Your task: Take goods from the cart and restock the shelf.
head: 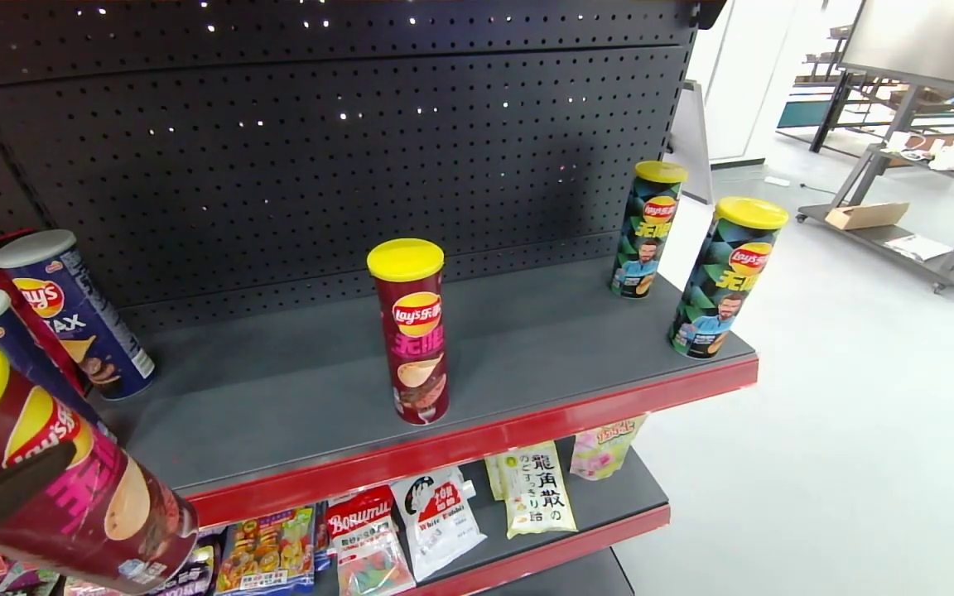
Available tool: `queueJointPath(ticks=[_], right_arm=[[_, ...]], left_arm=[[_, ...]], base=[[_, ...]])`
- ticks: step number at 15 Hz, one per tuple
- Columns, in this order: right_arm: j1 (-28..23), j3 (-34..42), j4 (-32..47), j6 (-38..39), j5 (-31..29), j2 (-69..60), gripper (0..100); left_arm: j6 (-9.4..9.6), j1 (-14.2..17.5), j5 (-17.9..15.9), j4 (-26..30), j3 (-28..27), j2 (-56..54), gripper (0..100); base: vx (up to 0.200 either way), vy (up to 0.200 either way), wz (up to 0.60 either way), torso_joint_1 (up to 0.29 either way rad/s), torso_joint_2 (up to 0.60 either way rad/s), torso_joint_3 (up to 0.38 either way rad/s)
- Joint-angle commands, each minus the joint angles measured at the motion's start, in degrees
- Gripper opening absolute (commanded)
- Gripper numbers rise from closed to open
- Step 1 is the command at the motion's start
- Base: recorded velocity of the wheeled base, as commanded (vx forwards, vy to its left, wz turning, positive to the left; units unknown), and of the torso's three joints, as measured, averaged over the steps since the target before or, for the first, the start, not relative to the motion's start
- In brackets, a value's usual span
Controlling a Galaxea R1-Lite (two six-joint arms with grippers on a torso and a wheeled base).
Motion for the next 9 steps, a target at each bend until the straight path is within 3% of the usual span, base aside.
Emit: queueJointPath(ticks=[1, 3, 5, 7, 9], right_arm=[[0.02, 0.0, 0.02, -0.01, 0.02, 0.24, 100], [0.02, 0.0, 0.02, -0.01, 0.02, 0.24, 100], [0.02, 0.0, 0.02, -0.01, 0.02, 0.24, 100], [0.02, 0.0, 0.02, -0.01, 0.02, 0.24, 100], [0.02, 0.0, 0.02, -0.01, 0.02, 0.24, 100]], left_arm=[[0.1, 0.02, 0.05, -4.17, -0.61, 6.86, 0], [0.45, 0.02, 0.05, -11.2, -0.61, 13.62, 0], [0.63, -0.5, 0.41, -23.77, -0.7, 25.58, 0], [0.27, -0.59, 1.11, -32.38, -0.96, 32.96, 0], [0.1, -1.56, 0.84, -34.67, -3.07, 37.18, 0]], base=[[0.0, 0.0, 0.0, 0.0, 0.0, 0.0], [0.0, 0.0, 0.0, 0.0, 0.0, 0.0], [0.0, 0.0, 0.0, 0.0, 0.0, 0.0], [0.0, 0.0, 0.0, 0.0, 0.0, 0.0], [0.0, 0.0, 0.0, 0.0, 0.0, 0.0]])
